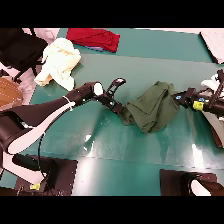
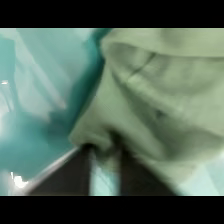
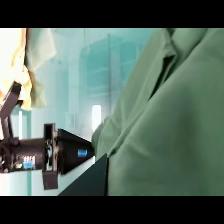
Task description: Fold the shirts.
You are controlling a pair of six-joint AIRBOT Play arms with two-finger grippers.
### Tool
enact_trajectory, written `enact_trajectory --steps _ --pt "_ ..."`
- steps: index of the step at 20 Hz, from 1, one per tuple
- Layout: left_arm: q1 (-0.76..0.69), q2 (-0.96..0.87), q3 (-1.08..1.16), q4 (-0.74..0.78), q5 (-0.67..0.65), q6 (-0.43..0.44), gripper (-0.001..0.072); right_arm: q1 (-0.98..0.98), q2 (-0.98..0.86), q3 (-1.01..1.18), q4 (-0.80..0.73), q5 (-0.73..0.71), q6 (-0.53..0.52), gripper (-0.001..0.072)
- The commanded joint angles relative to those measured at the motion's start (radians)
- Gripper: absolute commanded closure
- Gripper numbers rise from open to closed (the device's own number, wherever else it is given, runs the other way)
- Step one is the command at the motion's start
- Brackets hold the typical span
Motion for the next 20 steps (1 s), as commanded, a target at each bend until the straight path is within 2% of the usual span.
enact_trajectory --steps 1,3,4,5,6,12,13,14,20 --pt "0.001 -0.007 0.019 -0.018 0.032 0.008 0.0675 -0.001 0.001 0.001 -0.001 0.015 -0.005 0.0691" --pt "0.001 0.002 0.045 -0.004 0.010 0.007 0.0672 -0.001 0.001 0.001 -0.001 0.017 -0.009 0.0691" --pt "0.003 0.007 0.058 0.003 0.002 0.000 0.0478 -0.001 0.001 0.001 -0.001 0.020 -0.012 0.0691" --pt "0.011 0.016 0.066 0.012 0.001 -0.030 0.0360 -0.001 0.001 0.001 -0.002 0.022 -0.013 0.0691" --pt "0.026 0.026 0.067 0.009 0.002 -0.026 0.0684 -0.001 0.001 0.001 -0.002 0.023 -0.019 0.0691" --pt "0.109 0.043 0.068 -0.027 0.060 -0.027 0.0670 -0.001 0.001 0.001 -0.002 0.019 -0.028 0.0691" --pt "0.114 0.043 0.068 -0.024 0.071 -0.027 0.0371 -0.001 0.001 0.001 -0.002 0.021 -0.029 0.0691" --pt "0.115 0.042 0.068 -0.027 0.082 -0.039 0.0162 -0.001 0.001 0.001 -0.002 0.021 -0.031 0.0691" --pt "0.115 -0.026 0.068 -0.068 0.076 -0.038 0.0165 -0.001 0.001 0.001 -0.001 0.016 -0.031 0.0691"
